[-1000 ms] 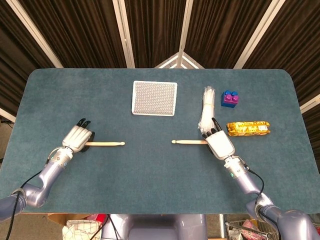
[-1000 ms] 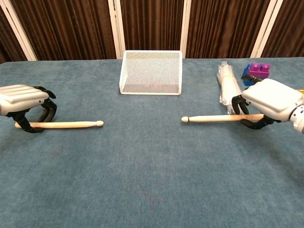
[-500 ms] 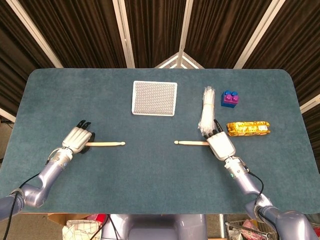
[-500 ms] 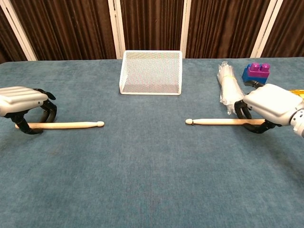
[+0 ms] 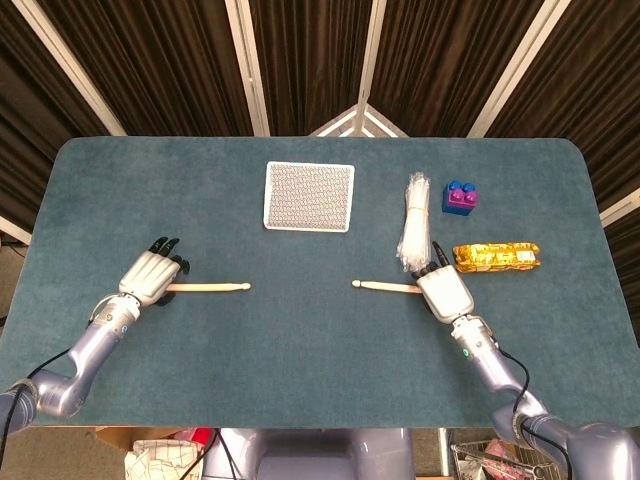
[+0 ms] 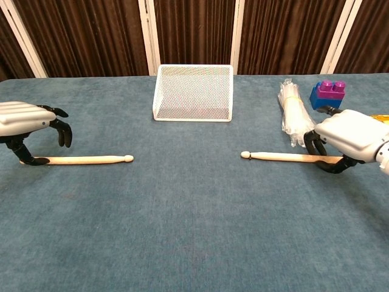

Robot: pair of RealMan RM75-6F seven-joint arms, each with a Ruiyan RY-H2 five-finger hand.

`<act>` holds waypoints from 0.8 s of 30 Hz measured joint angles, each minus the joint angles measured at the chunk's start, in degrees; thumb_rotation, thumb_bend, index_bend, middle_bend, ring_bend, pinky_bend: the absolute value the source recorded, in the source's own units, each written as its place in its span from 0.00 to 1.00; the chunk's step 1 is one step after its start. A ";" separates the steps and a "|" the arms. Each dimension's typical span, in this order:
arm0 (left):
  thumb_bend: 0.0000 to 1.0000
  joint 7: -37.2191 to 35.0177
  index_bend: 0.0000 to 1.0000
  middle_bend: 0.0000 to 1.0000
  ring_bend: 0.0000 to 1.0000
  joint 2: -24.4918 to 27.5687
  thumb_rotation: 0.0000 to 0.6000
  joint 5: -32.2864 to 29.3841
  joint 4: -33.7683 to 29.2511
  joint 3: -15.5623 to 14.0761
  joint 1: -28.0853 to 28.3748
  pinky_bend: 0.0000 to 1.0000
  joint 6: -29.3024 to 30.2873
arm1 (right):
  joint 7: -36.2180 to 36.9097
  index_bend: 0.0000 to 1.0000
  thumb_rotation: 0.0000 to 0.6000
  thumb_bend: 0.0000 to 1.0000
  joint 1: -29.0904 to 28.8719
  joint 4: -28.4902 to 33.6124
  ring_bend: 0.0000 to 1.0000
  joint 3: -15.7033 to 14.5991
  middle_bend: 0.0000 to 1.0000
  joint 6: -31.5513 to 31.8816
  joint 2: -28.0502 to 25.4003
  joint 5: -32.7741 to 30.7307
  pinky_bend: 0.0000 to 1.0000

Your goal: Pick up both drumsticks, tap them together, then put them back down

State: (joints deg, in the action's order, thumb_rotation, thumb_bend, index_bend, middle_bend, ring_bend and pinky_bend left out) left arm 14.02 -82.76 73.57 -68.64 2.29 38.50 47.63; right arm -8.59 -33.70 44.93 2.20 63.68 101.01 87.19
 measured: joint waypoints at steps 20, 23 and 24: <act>0.43 1.25 0.10 0.02 0.00 13.79 1.00 -0.27 -16.32 1.01 -2.70 0.00 5.70 | -12.19 0.40 1.00 0.40 1.37 15.81 0.35 3.58 0.49 -2.65 -6.39 -7.28 0.00; 0.43 1.24 0.09 0.00 0.00 15.95 1.00 -0.21 -18.97 1.07 -3.29 0.00 6.63 | -14.13 0.36 1.00 0.37 1.80 18.29 0.33 4.12 0.46 -2.71 -7.25 -8.74 0.00; 0.43 1.26 0.09 0.00 0.00 16.45 1.00 -0.18 -19.66 1.06 -3.45 0.00 6.88 | -14.78 0.34 1.00 0.36 1.92 18.97 0.32 4.27 0.44 -2.69 -7.47 -9.14 0.00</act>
State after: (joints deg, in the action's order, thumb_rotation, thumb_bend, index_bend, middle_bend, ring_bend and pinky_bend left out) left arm 15.28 -66.31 73.39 -88.31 3.36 35.06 54.50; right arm -23.37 -31.77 63.90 6.47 60.99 93.54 78.04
